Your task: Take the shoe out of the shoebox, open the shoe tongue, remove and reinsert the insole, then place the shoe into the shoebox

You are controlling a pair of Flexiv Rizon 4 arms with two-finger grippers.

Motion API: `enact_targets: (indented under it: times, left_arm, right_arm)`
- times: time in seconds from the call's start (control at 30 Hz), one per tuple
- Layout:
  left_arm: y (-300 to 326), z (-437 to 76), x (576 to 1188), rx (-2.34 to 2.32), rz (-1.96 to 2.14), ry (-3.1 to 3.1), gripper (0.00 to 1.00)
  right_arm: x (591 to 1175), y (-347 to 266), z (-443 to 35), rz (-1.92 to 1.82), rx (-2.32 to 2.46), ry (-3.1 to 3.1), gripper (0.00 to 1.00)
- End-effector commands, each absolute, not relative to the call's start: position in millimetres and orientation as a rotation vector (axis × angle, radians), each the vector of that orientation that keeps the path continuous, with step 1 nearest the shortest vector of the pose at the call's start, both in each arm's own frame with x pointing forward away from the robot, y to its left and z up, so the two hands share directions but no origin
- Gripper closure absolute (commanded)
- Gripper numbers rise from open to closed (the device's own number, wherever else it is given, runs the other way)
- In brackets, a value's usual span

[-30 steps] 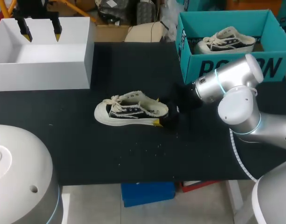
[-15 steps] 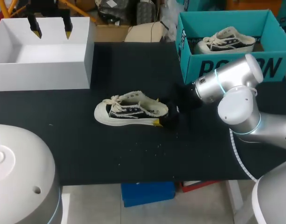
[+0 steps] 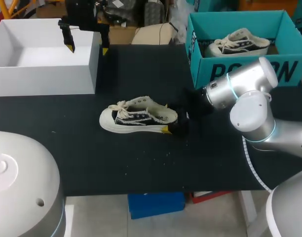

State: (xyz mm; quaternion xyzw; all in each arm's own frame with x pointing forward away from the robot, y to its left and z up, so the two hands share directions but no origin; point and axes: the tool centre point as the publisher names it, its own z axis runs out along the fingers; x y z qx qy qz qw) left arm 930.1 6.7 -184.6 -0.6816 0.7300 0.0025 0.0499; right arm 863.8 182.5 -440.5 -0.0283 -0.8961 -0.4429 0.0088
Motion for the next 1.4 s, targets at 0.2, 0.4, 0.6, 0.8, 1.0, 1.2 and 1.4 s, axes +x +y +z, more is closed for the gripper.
enact_targets:
  times: [0.2,0.4,0.6,0.8,1.0,1.2,1.4]
  left_arm:
    - [4,-184,931,-2.071,0.029,2.214,0.0]
    - [5,-182,930,-2.099,0.028,2.211,0.0]
    - [-29,-191,904,-2.118,0.116,2.165,0.0]
    - [-69,-207,875,-2.11,0.148,2.173,0.0]
    - [-96,-229,857,-2.097,0.225,2.151,0.0]
    - [-121,-260,842,-2.091,0.28,2.177,0.0]
    - [-132,-286,837,-2.067,0.337,2.178,0.0]
  right_arm:
    - [864,185,-444,-1.384,-0.09,-2.8,1.0]
    - [864,185,-444,-1.384,-0.09,-2.8,1.0]
    - [864,185,-444,-1.384,-0.09,-2.8,1.0]
    - [864,185,-444,-1.384,-0.09,-2.8,1.0]
    - [864,185,-444,-1.384,-0.09,-2.8,1.0]
    - [864,185,-444,-1.384,-0.09,-2.8,1.0]
    - [864,185,-444,-1.384,-0.09,-2.8,1.0]
